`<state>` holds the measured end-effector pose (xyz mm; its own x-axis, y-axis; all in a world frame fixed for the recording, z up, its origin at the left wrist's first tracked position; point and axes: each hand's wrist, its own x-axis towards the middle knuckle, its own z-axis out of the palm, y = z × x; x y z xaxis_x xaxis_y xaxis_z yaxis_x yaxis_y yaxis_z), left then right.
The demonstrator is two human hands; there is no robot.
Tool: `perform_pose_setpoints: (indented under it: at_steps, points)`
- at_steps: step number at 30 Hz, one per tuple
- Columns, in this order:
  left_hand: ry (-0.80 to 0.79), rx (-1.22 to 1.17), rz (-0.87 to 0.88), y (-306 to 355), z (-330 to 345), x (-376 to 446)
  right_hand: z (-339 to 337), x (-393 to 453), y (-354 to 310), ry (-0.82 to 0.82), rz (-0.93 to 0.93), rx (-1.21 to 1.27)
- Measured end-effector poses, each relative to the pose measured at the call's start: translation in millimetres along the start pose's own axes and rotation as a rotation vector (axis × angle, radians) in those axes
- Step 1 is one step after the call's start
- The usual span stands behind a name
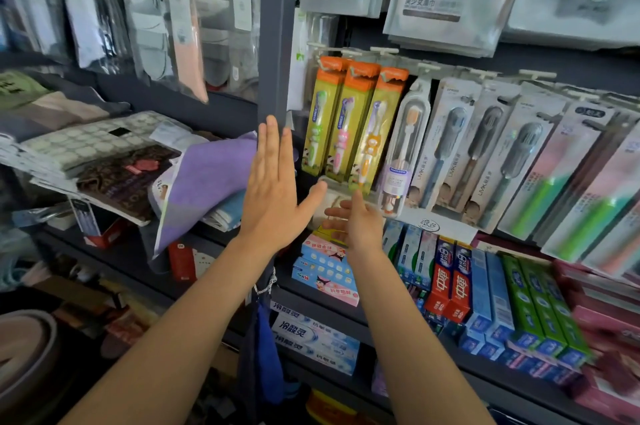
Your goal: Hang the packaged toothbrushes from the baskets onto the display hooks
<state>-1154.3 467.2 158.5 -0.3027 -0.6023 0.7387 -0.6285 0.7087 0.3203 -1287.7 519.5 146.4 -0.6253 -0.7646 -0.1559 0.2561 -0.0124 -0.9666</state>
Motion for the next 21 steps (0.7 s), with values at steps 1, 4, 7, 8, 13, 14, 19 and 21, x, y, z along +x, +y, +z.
perform_pose_setpoints:
  at_steps: [1, 4, 7, 8, 13, 14, 19, 21]
  points:
    - [-0.017, -0.012, 0.002, -2.8, -0.4, -2.6, -2.4, -2.1, 5.3, -0.012, 0.005, -0.024]
    - [-0.092, -0.048, -0.008, -12.5, -0.3, -26.2, -16.1, -17.5, 24.3, -0.053, -0.033, -0.166]
    - [-0.220, -0.048, -0.002, -28.4, 8.9, -77.7, -42.6, -46.9, 55.8, -0.084, -0.079, -0.375]
    - [-0.259, -0.041, 0.014, -32.7, 14.9, -98.6, -55.2, -57.6, 72.4, -0.087, -0.090, -0.480]
    - [-0.600, -0.068, -0.011, -29.8, 45.6, -212.6, -120.3, -120.1, 169.8, -0.091, -0.010, -0.945]
    - [-0.674, -0.072, -0.021, -22.7, 49.9, -237.0, -133.5, -131.9, 189.0, -0.110, -0.005, -1.033]
    - [-0.989, -0.093, -0.011, 24.4, 45.4, -341.2, -197.6, -202.6, 238.8, -0.191, -0.033, -1.235]
    - [-1.003, -0.139, -0.007, 49.1, 38.1, -372.7, -225.4, -231.6, 237.8, -0.159, -0.094, -1.252]
